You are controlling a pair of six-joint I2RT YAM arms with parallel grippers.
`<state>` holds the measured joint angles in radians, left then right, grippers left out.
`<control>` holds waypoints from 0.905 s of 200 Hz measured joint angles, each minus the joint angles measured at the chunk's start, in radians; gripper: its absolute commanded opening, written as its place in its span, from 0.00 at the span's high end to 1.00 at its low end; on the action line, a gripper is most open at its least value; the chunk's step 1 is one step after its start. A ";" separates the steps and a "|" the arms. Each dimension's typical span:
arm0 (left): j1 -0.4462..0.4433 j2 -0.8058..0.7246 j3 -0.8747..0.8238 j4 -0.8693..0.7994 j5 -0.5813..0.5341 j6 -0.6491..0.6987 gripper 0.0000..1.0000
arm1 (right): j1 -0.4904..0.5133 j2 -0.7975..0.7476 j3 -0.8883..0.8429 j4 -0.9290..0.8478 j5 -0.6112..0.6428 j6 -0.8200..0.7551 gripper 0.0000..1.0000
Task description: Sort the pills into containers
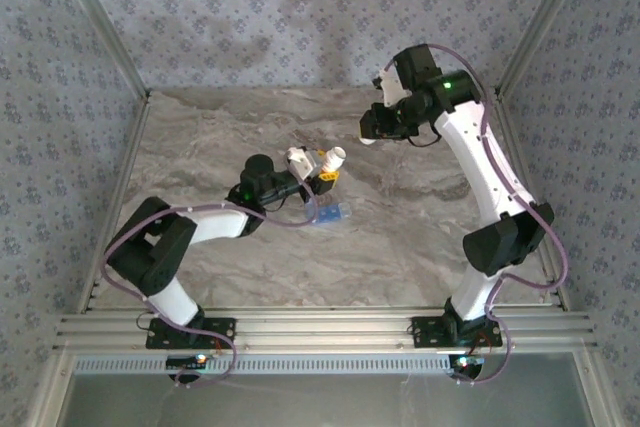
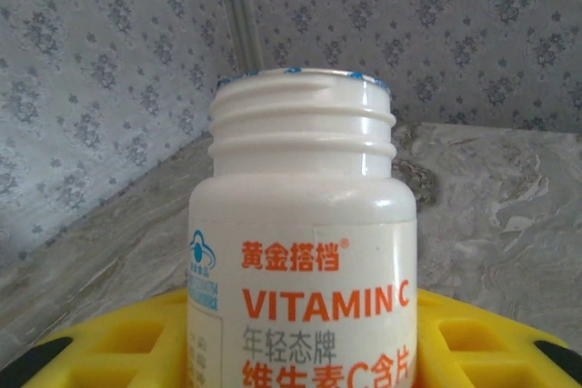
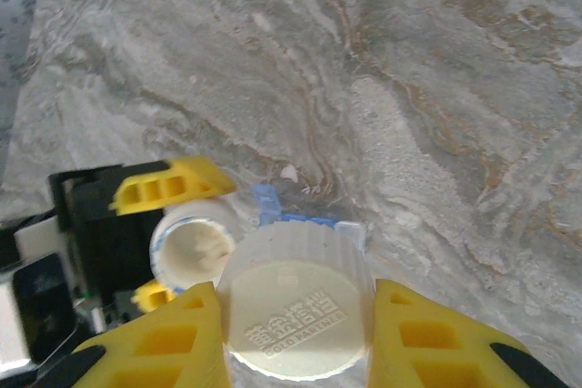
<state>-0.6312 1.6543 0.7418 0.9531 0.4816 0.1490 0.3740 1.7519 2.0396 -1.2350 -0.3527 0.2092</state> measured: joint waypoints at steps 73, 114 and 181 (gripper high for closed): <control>-0.001 0.058 0.082 0.056 0.062 -0.012 1.00 | 0.005 0.043 0.029 -0.065 -0.127 -0.090 0.70; -0.006 0.063 0.083 0.069 0.083 -0.012 1.00 | 0.016 0.045 0.029 -0.068 -0.142 -0.099 0.70; -0.006 0.063 0.083 0.065 0.095 -0.012 1.00 | 0.028 0.045 0.005 -0.058 -0.159 -0.098 0.70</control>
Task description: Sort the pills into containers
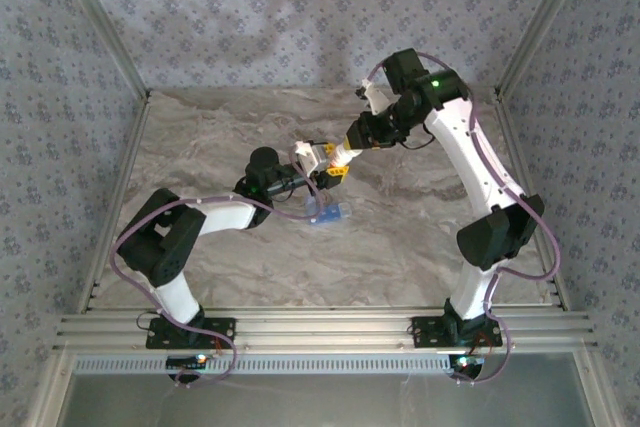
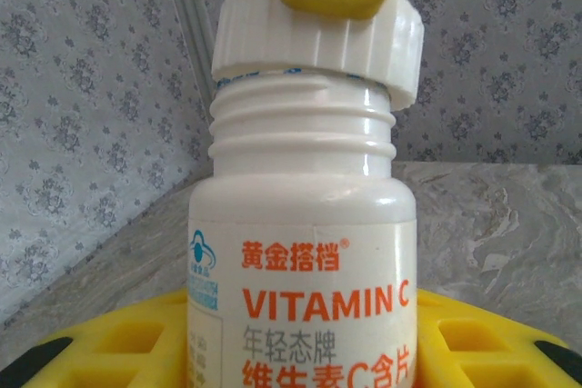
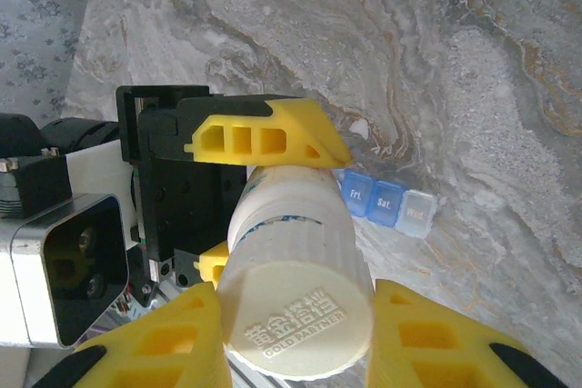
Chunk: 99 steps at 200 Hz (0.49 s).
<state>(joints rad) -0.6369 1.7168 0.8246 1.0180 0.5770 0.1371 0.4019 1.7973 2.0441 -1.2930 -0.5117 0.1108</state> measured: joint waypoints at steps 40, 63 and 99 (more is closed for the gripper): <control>-0.001 0.000 0.000 -0.008 0.013 0.000 1.00 | 0.000 0.000 -0.031 0.017 -0.019 0.000 0.71; -0.005 0.000 0.000 -0.012 0.021 0.000 1.00 | 0.000 0.000 -0.037 0.017 -0.025 0.000 0.71; -0.005 -0.002 0.000 -0.024 0.037 0.001 1.00 | -0.002 0.001 -0.055 0.022 -0.043 -0.003 0.71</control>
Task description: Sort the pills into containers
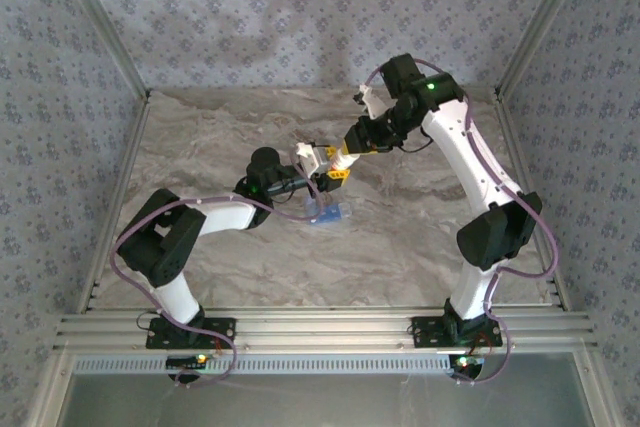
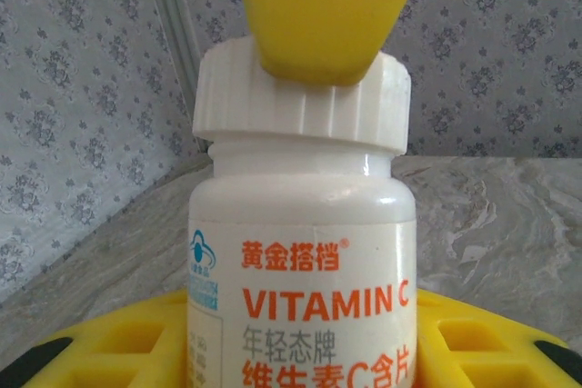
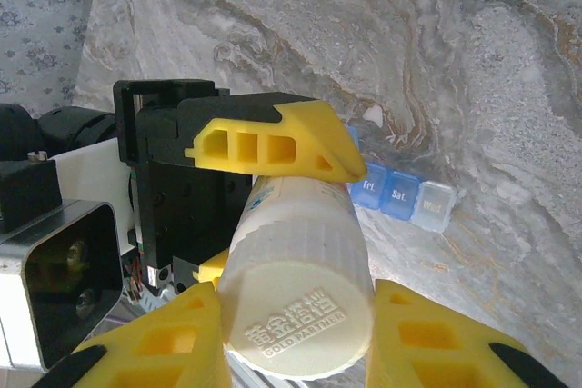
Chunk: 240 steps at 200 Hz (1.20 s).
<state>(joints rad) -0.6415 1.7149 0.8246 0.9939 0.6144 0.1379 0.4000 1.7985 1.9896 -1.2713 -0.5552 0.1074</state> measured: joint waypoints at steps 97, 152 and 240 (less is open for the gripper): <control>-0.013 -0.014 0.007 -0.107 -0.034 0.036 1.00 | -0.022 0.002 -0.088 0.047 -0.059 0.053 0.71; -0.013 -0.013 0.007 -0.221 -0.064 0.078 1.00 | -0.031 -0.009 -0.225 0.175 -0.096 0.249 0.70; -0.020 -0.009 0.016 -0.208 -0.090 0.082 1.00 | -0.035 -0.032 -0.246 0.213 -0.084 0.341 0.52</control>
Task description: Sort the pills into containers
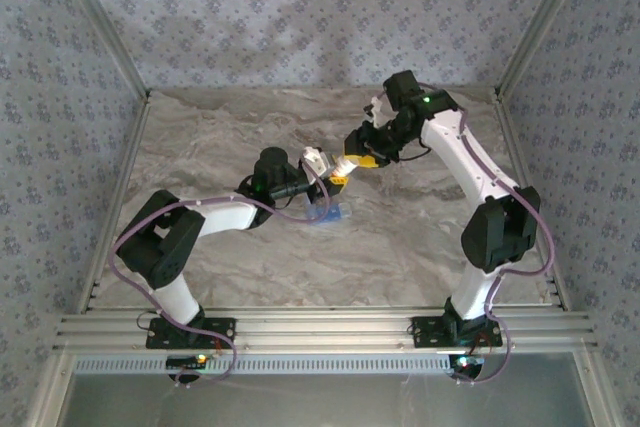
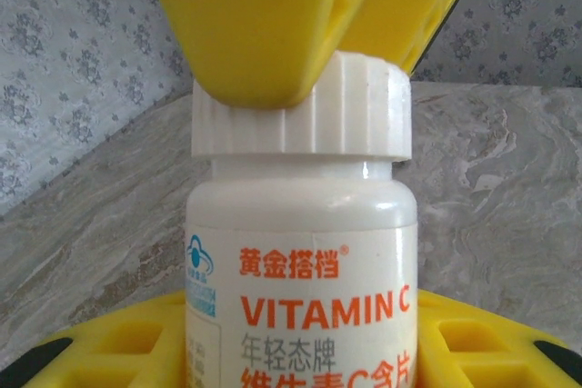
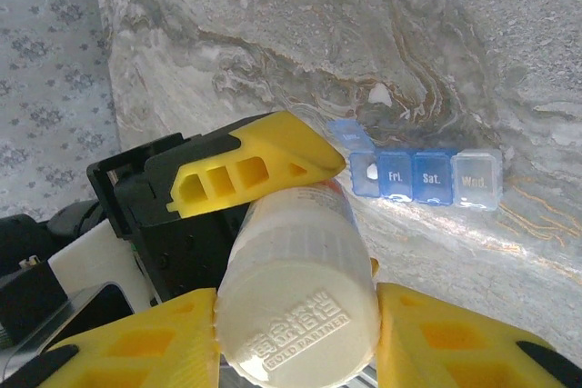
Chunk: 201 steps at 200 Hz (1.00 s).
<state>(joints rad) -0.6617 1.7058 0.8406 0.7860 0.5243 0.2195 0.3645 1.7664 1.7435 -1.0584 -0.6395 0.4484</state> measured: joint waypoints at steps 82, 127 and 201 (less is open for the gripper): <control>-0.027 0.007 0.040 0.110 0.003 -0.003 1.00 | -0.027 -0.014 0.000 0.049 -0.001 0.048 0.20; -0.026 0.011 0.040 0.111 0.004 -0.003 1.00 | -0.077 -0.048 0.000 0.105 -0.010 0.064 0.11; -0.022 0.026 0.042 0.128 0.026 -0.048 1.00 | -0.210 -0.211 -0.124 0.233 -0.038 0.055 0.11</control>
<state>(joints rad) -0.6838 1.7317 0.8822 0.9138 0.5507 0.1719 0.1543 1.5551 1.6196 -0.8249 -0.6773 0.5030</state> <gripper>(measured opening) 0.457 0.889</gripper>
